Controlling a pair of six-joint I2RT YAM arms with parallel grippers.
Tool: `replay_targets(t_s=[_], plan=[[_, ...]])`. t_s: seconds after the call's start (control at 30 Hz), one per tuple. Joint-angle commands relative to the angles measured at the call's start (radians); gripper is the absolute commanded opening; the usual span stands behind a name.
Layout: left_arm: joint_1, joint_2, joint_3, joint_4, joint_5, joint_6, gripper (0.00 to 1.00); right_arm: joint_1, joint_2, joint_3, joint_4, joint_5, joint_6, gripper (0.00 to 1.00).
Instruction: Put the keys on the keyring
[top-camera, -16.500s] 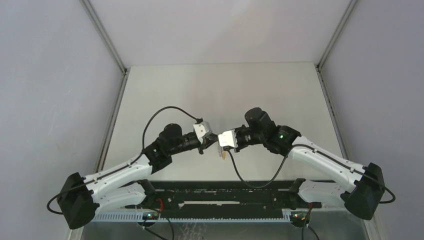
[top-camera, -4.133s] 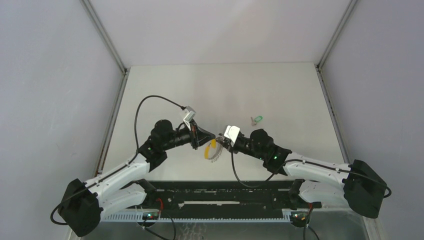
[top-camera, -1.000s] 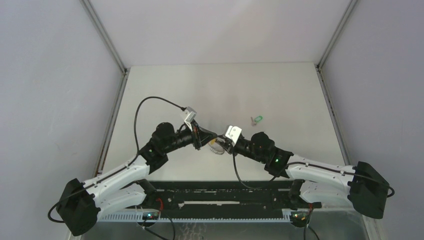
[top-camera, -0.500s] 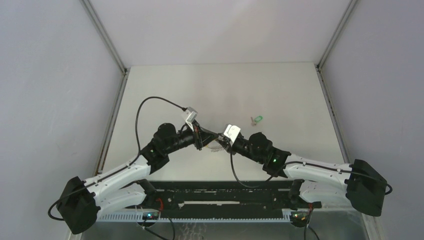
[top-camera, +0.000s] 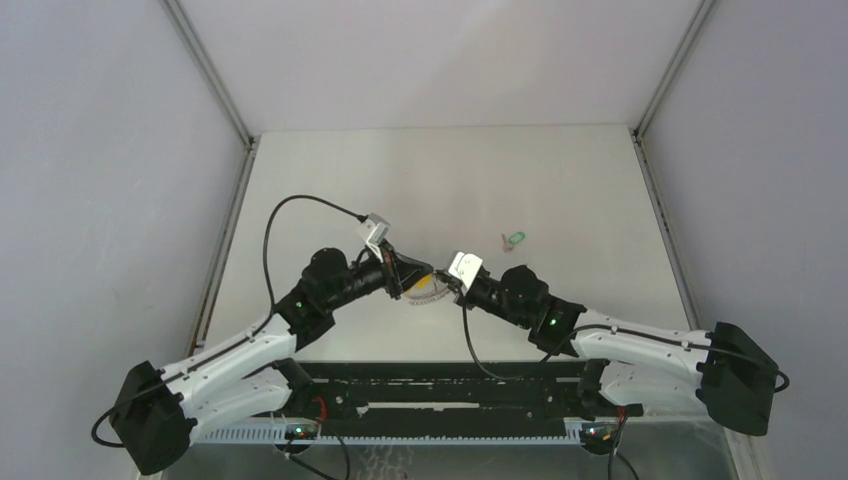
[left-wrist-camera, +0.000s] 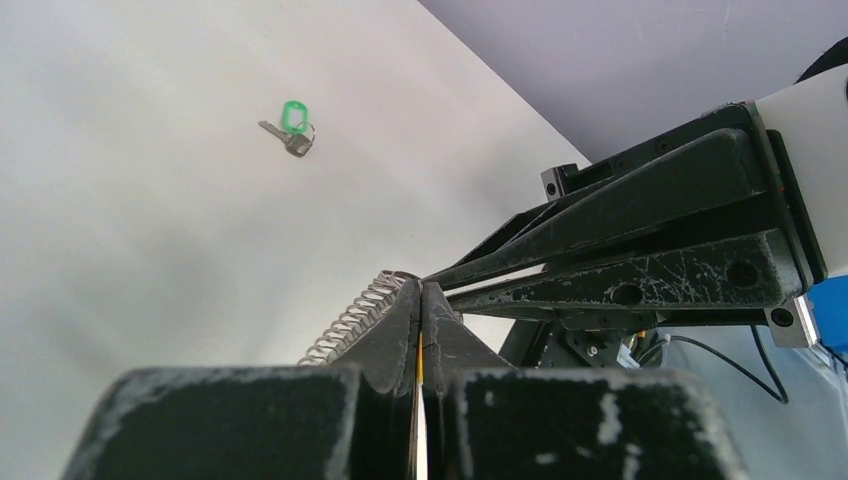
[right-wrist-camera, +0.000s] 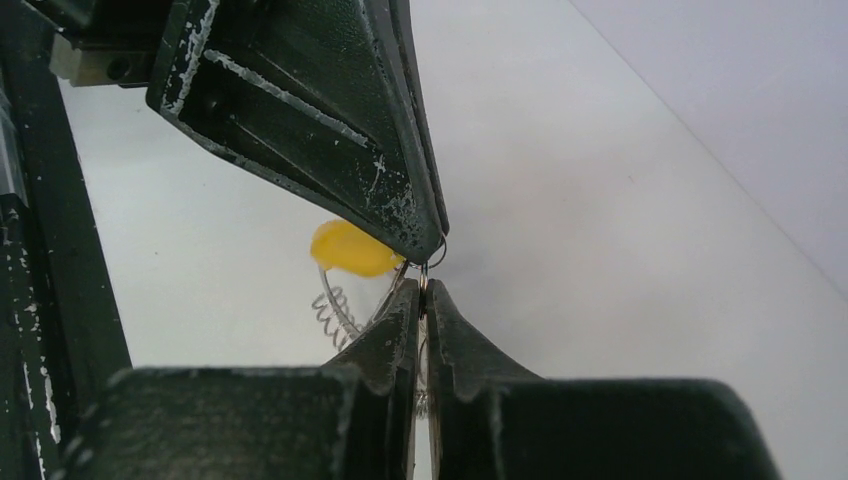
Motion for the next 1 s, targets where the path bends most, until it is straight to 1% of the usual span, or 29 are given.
replay_targets(t_s=[0.0, 0.23, 0.43, 0.57, 0.67, 0.83, 0.97], plan=[[0.014, -0.053, 0.005, 0.028, -0.007, 0.009, 0.0, -0.007, -0.067, 0.016, 0.019, -0.03, -0.048, 0.0], [0.07, -0.057, -0.035, 0.088, 0.07, -0.057, 0.0, -0.061, -0.171, -0.049, 0.096, -0.169, -0.083, 0.0], [0.076, -0.001, -0.039, 0.166, 0.151, -0.108, 0.02, -0.12, -0.22, -0.104, 0.251, -0.311, -0.068, 0.0], [0.076, 0.03, -0.044, 0.237, 0.2, -0.145, 0.04, -0.143, -0.207, -0.105, 0.316, -0.361, -0.051, 0.0], [0.076, 0.063, -0.048, 0.297, 0.238, -0.184, 0.04, -0.156, -0.194, -0.12, 0.397, -0.416, -0.029, 0.0], [0.077, 0.113, -0.076, 0.442, 0.272, -0.271, 0.05, -0.181, -0.17, -0.128, 0.508, -0.473, 0.01, 0.0], [0.081, 0.118, -0.08, 0.465, 0.274, -0.277, 0.08, -0.196, -0.163, -0.122, 0.523, -0.487, 0.019, 0.0]])
